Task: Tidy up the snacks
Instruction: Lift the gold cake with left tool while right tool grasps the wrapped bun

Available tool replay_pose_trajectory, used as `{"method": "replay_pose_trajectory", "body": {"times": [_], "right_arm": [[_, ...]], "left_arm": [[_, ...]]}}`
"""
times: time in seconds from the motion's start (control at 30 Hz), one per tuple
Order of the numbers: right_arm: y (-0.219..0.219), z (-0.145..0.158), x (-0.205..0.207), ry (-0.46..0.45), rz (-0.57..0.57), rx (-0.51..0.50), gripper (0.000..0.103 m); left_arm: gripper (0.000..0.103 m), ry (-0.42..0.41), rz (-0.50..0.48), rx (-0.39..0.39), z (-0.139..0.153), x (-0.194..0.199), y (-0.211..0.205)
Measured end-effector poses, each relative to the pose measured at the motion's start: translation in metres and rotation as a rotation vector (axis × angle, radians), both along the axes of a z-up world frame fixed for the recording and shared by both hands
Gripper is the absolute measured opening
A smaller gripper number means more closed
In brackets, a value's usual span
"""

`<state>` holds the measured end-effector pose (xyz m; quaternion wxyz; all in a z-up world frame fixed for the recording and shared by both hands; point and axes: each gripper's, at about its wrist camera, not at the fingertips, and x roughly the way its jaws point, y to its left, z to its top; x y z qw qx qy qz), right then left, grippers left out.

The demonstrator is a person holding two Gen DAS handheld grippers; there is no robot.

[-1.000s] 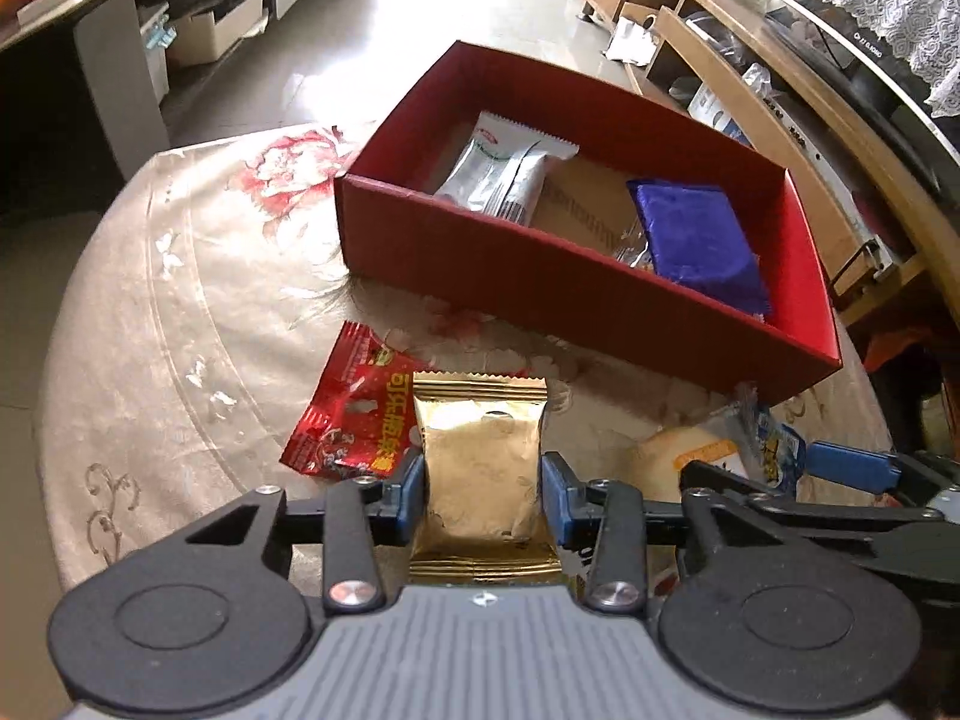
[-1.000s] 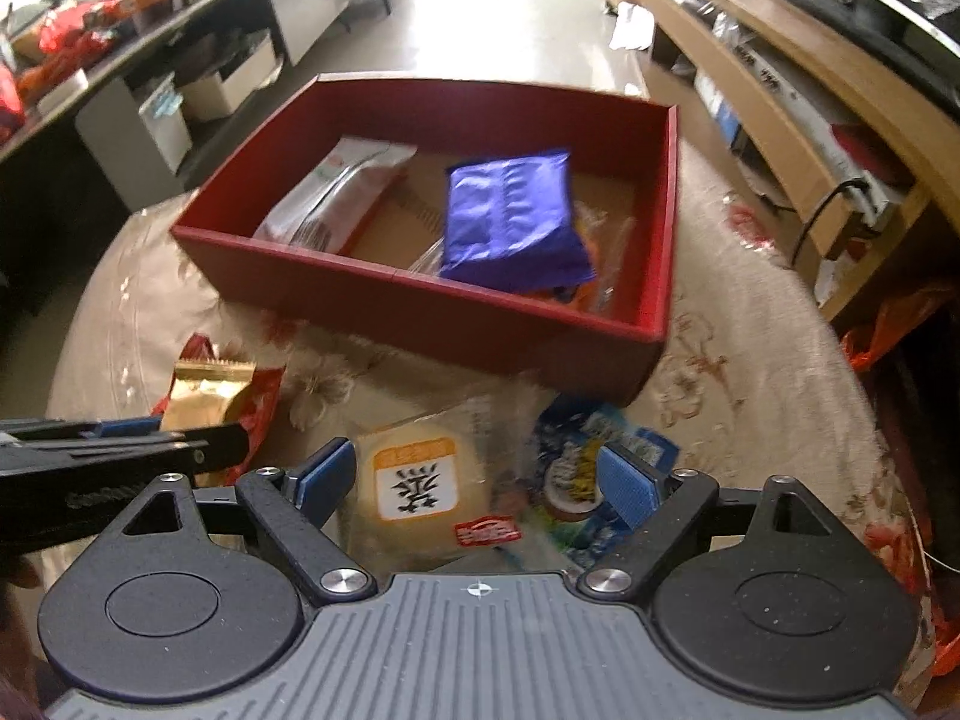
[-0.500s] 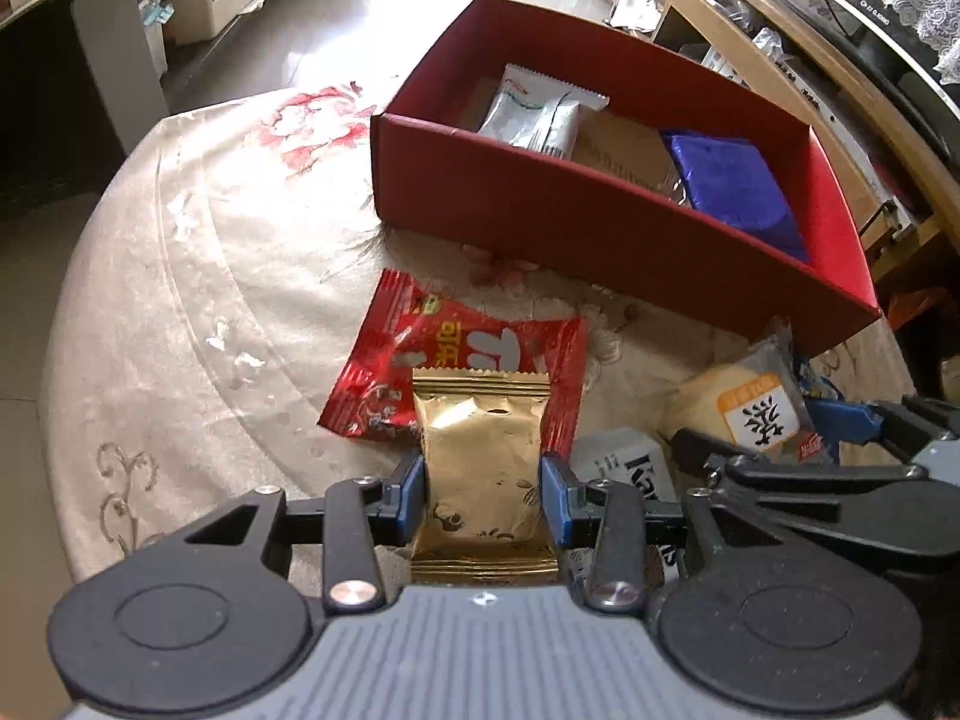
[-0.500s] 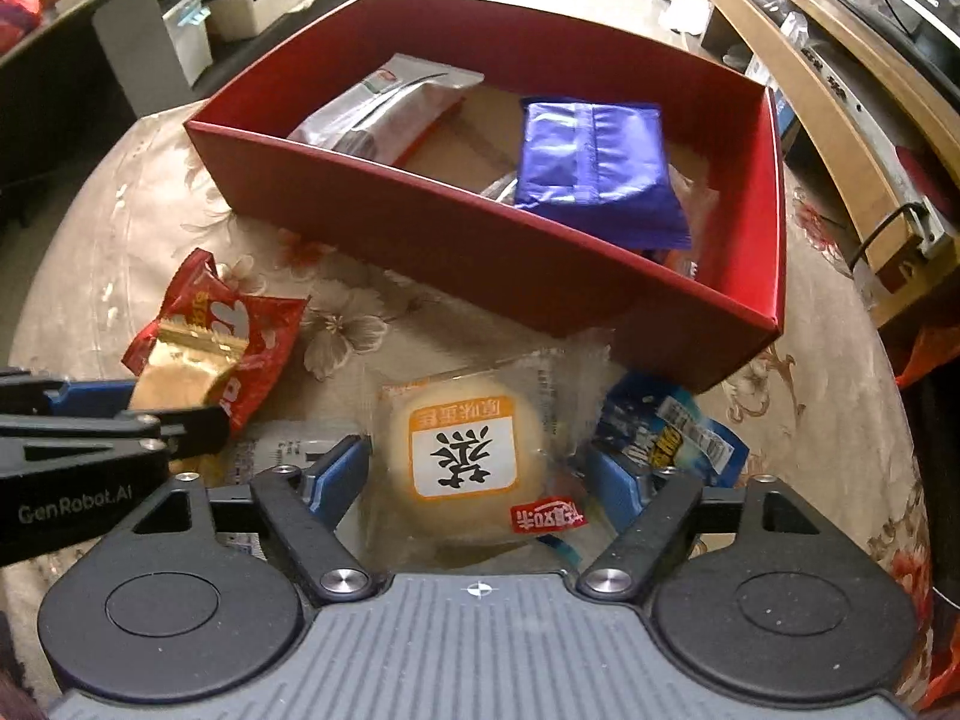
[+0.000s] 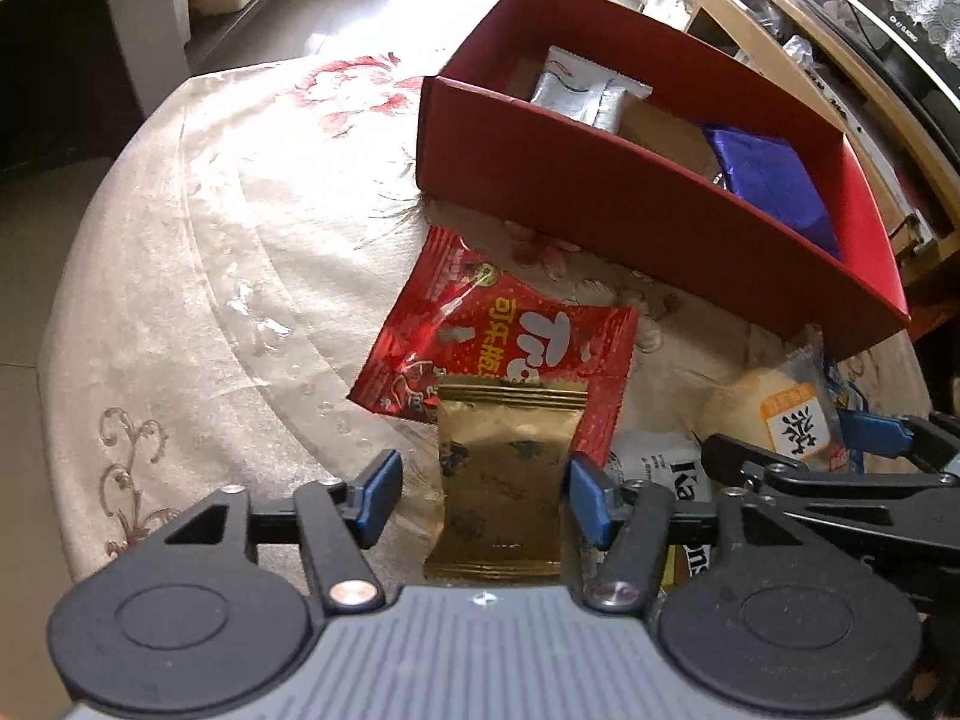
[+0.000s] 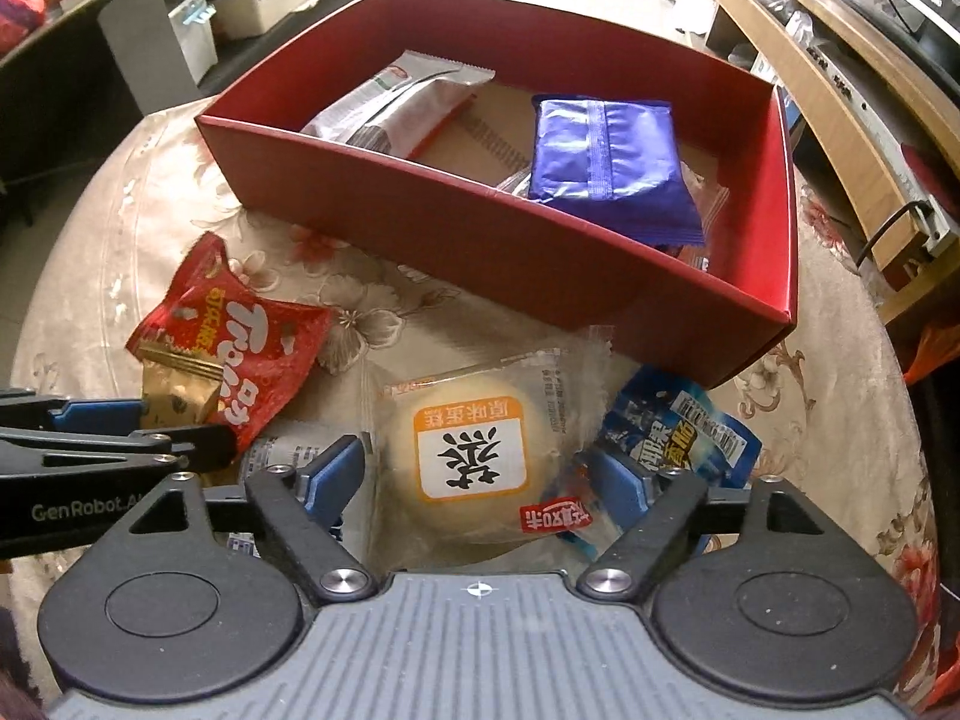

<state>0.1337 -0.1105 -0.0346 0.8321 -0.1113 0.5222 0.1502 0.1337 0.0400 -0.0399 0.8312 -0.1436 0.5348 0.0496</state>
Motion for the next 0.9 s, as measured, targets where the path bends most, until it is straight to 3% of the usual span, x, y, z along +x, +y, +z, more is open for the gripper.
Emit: {"method": "replay_pose_trajectory", "body": {"times": [0.17, 0.23, 0.27, 0.67, 0.83, 0.9], "right_arm": [[-0.003, -0.001, -0.001, 0.002, 0.006, 0.009, 0.086], [-0.001, 0.002, -0.003, -0.009, 0.016, -0.001, 0.081], [0.000, 0.004, -0.004, -0.013, 0.020, -0.002, 0.078], [-0.010, 0.019, -0.017, -0.031, 0.002, 0.048, 0.060], [-0.011, 0.015, -0.016, -0.014, 0.007, 0.053, 0.068], [-0.010, 0.012, -0.015, -0.003, 0.018, 0.043, 0.081]], "left_arm": [[0.059, -0.026, -0.013, 0.021, 0.001, -0.003, -0.004], [0.046, -0.028, -0.026, 0.015, 0.001, -0.005, -0.005], [0.044, -0.027, -0.032, 0.016, 0.002, -0.006, -0.007], [0.041, -0.034, -0.036, 0.011, 0.015, -0.015, -0.005], [0.041, -0.020, -0.051, 0.001, 0.013, -0.018, -0.007], [0.041, -0.005, -0.055, 0.000, 0.010, -0.017, -0.007]]}}
